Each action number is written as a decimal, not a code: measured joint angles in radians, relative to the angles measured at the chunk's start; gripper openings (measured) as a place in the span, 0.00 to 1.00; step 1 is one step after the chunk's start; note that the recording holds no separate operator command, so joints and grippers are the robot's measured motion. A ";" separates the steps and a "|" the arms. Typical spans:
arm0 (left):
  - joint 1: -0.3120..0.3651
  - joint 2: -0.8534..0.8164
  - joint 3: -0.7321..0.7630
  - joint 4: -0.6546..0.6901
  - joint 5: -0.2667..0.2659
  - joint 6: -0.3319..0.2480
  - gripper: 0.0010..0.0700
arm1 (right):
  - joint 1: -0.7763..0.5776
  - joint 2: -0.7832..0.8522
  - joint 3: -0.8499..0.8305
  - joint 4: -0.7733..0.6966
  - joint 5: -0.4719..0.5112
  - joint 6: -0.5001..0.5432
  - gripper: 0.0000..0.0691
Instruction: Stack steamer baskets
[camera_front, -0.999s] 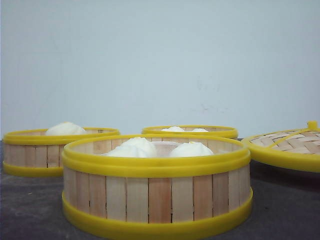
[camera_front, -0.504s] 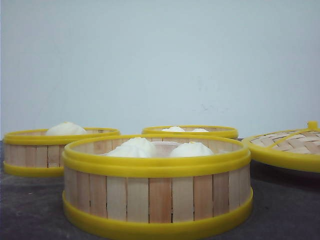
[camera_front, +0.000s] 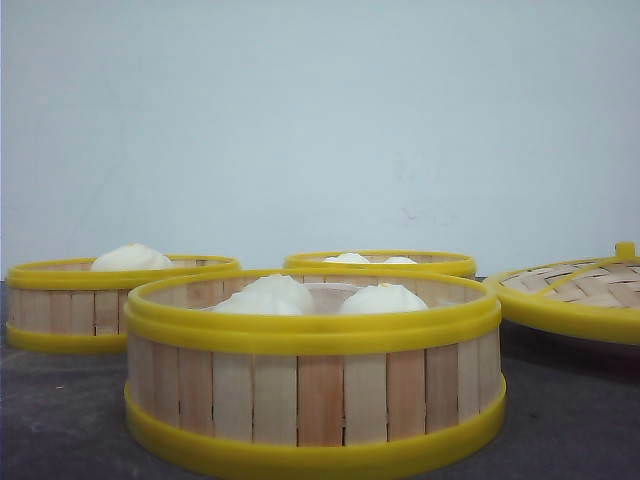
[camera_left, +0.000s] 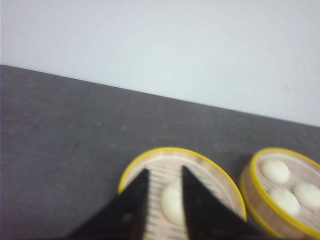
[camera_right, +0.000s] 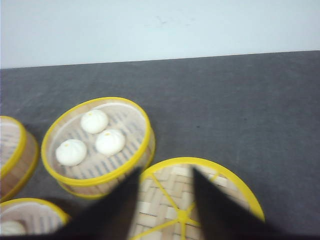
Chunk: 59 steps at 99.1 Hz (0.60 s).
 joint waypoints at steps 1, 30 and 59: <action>-0.001 0.000 0.000 -0.002 0.000 0.002 0.27 | 0.003 0.002 0.002 0.000 0.000 0.000 0.40; -0.038 0.004 0.000 -0.003 0.028 0.026 0.56 | 0.048 0.113 0.061 0.015 -0.055 0.003 0.72; -0.116 0.027 0.001 -0.004 0.072 0.026 0.56 | 0.091 0.399 0.214 0.020 -0.069 0.007 0.73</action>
